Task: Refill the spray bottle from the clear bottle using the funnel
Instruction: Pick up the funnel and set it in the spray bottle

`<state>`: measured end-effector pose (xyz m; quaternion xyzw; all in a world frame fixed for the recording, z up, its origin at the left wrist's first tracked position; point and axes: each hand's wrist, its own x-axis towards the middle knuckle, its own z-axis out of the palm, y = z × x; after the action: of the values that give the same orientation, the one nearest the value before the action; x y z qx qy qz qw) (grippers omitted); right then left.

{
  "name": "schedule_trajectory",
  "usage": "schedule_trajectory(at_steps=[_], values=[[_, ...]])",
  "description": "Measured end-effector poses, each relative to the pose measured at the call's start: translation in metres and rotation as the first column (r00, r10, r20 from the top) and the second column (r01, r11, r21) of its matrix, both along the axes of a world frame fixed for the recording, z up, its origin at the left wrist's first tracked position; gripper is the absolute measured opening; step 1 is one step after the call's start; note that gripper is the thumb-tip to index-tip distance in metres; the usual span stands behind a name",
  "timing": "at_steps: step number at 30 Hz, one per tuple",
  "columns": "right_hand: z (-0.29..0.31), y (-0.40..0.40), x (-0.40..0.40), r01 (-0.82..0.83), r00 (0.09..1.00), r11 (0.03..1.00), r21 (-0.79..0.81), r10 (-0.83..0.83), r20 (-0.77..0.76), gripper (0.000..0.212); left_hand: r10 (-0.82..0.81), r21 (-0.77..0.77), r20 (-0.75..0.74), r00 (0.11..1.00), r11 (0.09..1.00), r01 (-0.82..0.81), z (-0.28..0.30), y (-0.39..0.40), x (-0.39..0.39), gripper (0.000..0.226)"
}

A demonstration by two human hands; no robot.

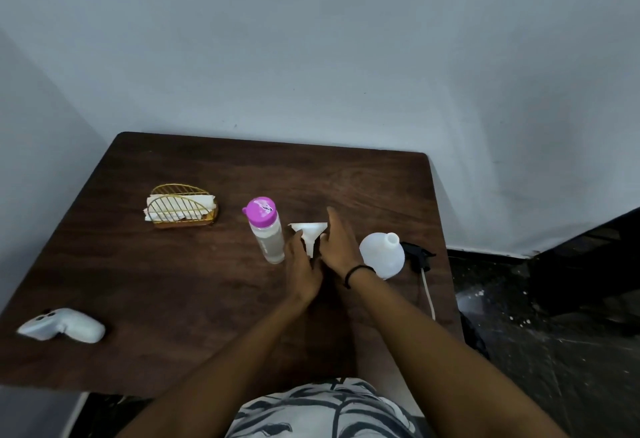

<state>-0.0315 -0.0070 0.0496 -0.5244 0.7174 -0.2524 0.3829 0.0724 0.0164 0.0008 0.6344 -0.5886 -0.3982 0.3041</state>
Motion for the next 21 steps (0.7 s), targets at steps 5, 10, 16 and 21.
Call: schedule_trajectory(at_steps=[5,10,16,21], values=[[-0.008,-0.004,-0.002,-0.070,0.997,0.994,0.086,0.071,-0.008,0.061,0.023,0.016,-0.035,0.999,1.000,-0.023,-0.007,-0.005,-0.003,0.068],[-0.015,-0.005,-0.003,-0.075,0.997,0.991,0.110,0.078,-0.023,0.037,0.085,0.099,-0.135,0.987,0.992,-0.072,-0.004,-0.010,-0.005,0.067],[-0.009,-0.002,0.002,0.038,0.999,0.999,0.022,-0.039,0.033,0.044,0.134,0.130,-0.226,0.965,0.986,-0.107,0.007,-0.011,-0.009,0.056],[0.023,0.008,0.001,0.055,0.998,0.982,-0.183,-0.054,0.009,0.048,0.176,-0.015,-0.290,0.941,0.982,-0.188,0.036,-0.009,-0.018,0.044]])
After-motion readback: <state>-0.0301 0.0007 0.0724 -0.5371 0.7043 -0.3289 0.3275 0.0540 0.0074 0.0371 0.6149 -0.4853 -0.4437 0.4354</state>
